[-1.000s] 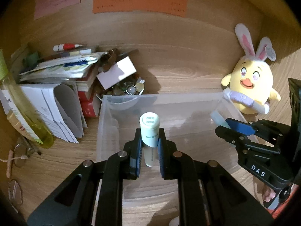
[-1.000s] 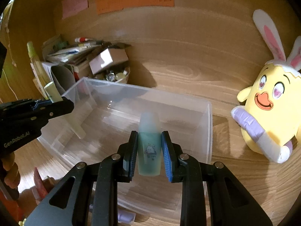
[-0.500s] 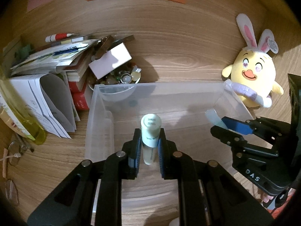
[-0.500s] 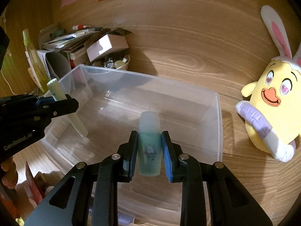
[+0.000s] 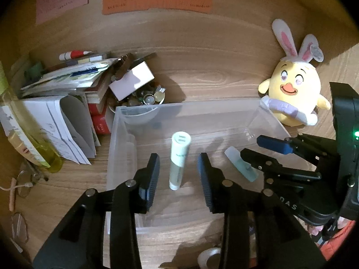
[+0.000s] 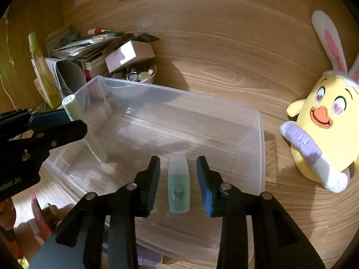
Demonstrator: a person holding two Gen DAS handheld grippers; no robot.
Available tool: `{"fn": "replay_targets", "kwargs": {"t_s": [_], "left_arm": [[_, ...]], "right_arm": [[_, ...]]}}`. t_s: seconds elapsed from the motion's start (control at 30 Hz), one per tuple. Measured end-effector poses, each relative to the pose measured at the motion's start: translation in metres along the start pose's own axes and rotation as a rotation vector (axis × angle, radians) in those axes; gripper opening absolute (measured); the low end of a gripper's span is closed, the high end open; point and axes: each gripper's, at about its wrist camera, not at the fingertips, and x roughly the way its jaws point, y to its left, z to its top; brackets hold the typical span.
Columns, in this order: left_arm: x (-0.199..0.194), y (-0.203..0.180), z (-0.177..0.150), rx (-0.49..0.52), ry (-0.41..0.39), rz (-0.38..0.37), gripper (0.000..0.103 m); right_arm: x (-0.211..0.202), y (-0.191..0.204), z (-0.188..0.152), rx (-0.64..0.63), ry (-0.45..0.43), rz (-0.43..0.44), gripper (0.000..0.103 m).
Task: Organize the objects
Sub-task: 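Open both tools to drop the tube and bottle into the box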
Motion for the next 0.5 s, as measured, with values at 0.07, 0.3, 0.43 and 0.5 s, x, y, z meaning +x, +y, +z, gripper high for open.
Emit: {"fn": "replay_targets", "kwargs": {"t_s": [0.07,0.3,0.43,0.5], "left_arm": [[-0.007,0.000,-0.001,0.000,-0.012,0.002,0.047],[-0.033,-0.002,-0.005,0.001,-0.058,0.012,0.063],[-0.049,-0.001,-0.009,-0.008,-0.084,0.015,0.076],[-0.057,-0.001,-0.012,-0.009,-0.094,0.019,0.080]], "right_arm": [[-0.005,0.001,0.001,-0.002,-0.014,-0.003,0.036],[-0.033,0.005,0.003,-0.013,-0.083,-0.031,0.064],[-0.050,0.006,0.000,-0.018,-0.120,-0.048,0.079],[-0.057,0.006,-0.003,-0.019,-0.131,-0.047,0.081]]}}
